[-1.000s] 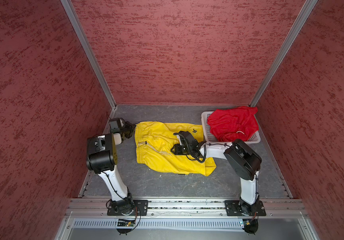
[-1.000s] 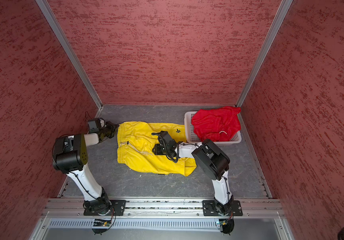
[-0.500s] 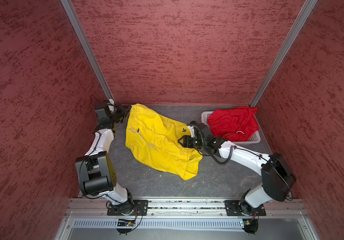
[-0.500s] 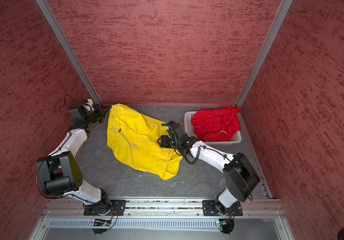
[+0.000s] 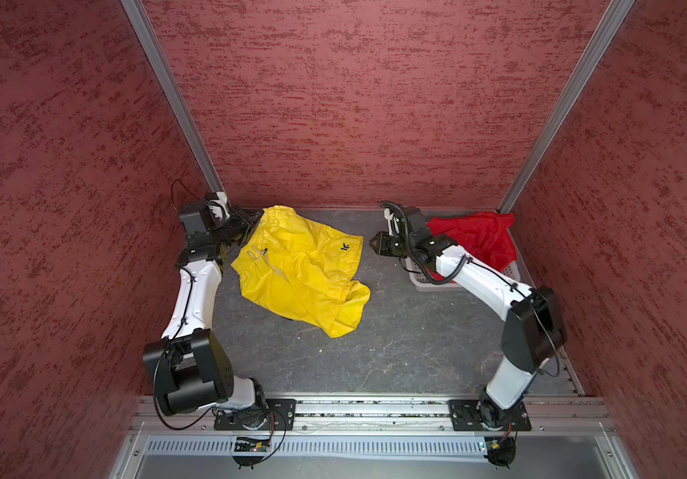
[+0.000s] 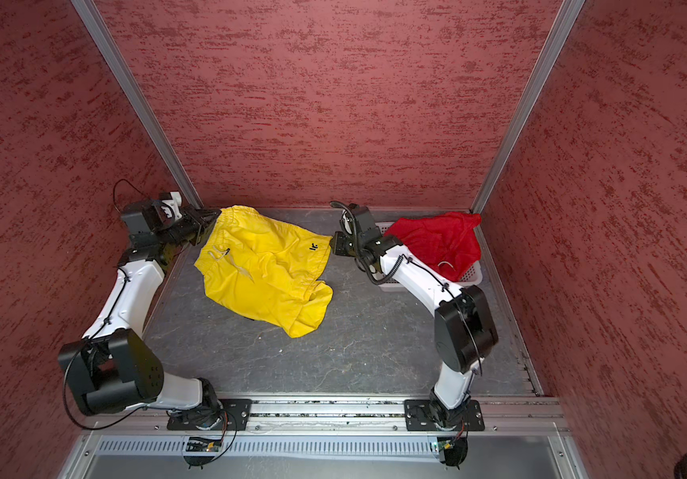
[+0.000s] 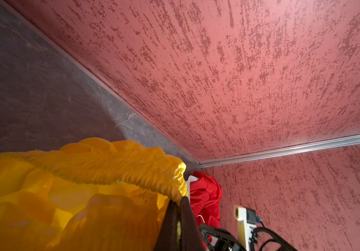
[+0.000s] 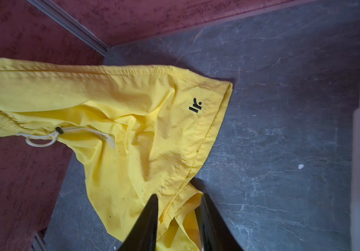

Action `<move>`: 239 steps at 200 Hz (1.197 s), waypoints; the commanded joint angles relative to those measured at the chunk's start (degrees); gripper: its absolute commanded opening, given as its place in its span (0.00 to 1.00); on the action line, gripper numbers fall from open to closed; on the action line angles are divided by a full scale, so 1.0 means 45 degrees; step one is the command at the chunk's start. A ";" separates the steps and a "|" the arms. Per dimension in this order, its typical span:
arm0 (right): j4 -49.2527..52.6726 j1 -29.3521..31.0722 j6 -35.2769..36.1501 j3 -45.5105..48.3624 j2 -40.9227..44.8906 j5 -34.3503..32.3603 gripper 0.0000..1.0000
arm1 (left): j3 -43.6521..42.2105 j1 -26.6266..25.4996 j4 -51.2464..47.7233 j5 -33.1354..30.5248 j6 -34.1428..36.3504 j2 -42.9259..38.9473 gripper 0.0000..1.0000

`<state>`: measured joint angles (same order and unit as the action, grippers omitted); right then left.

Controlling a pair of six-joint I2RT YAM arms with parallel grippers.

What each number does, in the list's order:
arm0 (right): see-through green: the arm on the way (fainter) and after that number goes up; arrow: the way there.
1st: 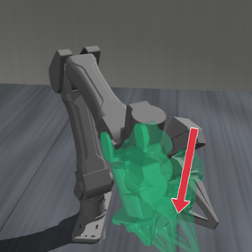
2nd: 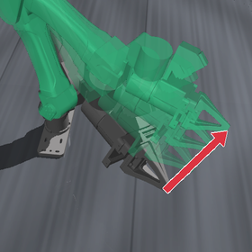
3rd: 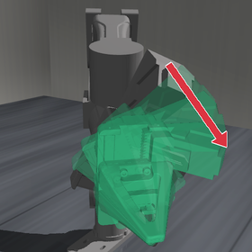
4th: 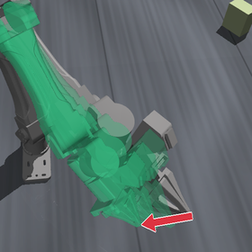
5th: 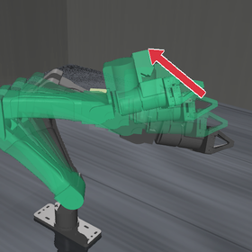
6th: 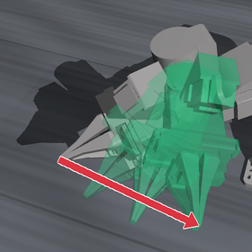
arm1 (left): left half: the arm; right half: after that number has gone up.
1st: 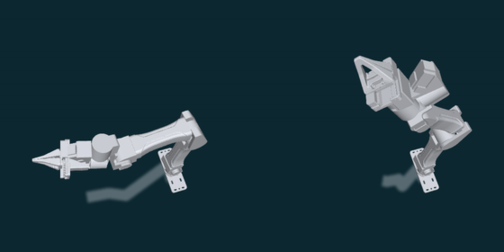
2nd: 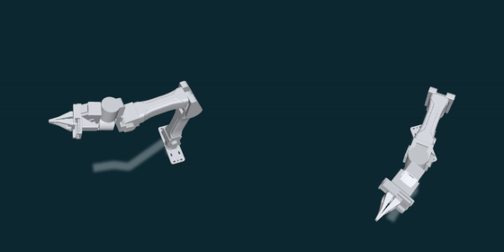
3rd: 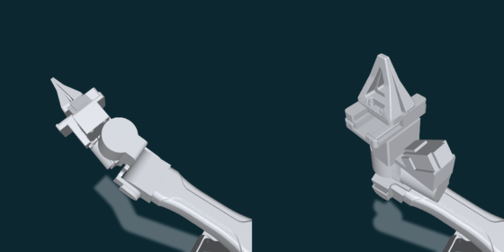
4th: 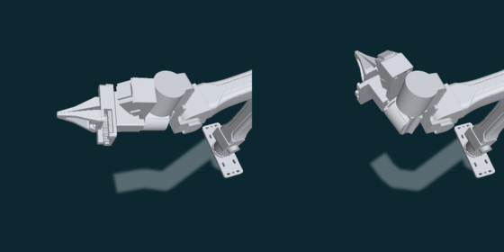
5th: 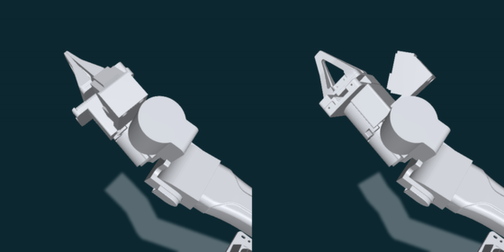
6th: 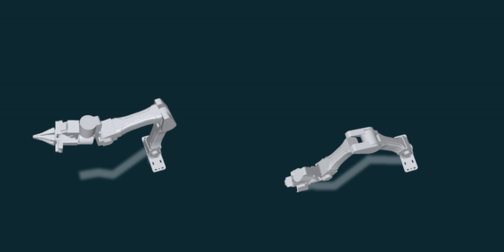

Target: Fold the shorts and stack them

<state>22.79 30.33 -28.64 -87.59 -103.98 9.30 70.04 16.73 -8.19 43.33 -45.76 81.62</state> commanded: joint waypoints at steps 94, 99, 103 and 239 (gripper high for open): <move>0.3717 -0.1210 0.0901 -1.0845 -0.9551 0.0889 0.57 | 0.0905 0.0149 -0.1964 0.0618 0.1630 -0.0932 0.00; 0.3979 -0.1222 0.0880 -1.1491 -0.9954 0.1020 0.57 | 0.0902 0.0184 -0.2005 0.0614 0.1647 -0.0932 0.00; 0.4136 -0.1231 0.0850 -1.1928 -1.0239 0.1123 0.57 | 0.0933 0.0181 -0.2011 0.0642 0.1647 -0.0915 0.00; 0.2077 -0.2745 -0.0050 -0.5504 -0.6516 -0.1539 0.59 | 0.1098 0.0286 -0.2165 0.0966 0.1609 -0.0626 0.00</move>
<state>36.77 21.04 -26.74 -117.89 -139.48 6.74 74.02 17.63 -18.96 46.24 -39.48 78.81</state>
